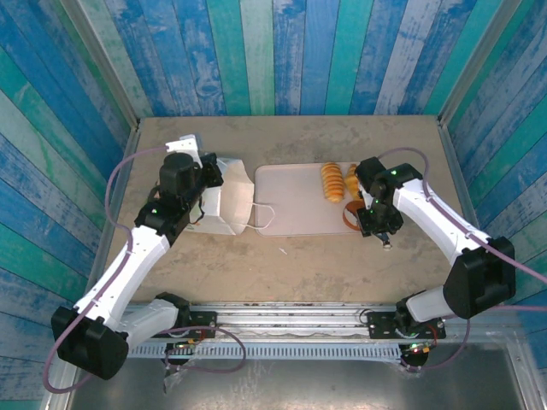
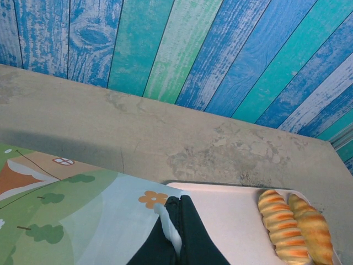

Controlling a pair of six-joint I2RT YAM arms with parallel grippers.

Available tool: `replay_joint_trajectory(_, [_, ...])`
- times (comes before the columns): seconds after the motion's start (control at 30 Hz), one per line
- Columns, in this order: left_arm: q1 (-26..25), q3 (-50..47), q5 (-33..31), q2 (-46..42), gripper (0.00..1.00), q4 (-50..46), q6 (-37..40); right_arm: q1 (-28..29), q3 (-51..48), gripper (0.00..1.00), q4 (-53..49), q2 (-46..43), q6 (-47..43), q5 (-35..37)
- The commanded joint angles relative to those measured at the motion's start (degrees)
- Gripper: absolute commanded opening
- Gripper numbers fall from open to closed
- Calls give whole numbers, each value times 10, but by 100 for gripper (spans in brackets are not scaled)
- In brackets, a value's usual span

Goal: Take the fake bread out of the paper bag

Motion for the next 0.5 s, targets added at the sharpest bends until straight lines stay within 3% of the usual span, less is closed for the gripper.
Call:
replay_joint_trajectory(0.0, [2,-3,2,-4,0,17,-5,-4,2,55,-14,-17,2,0])
replay_joint_trajectory(0.47, [2,3,0,-2,0,13,-1,-4,43,55,-7,-61,-8,-8])
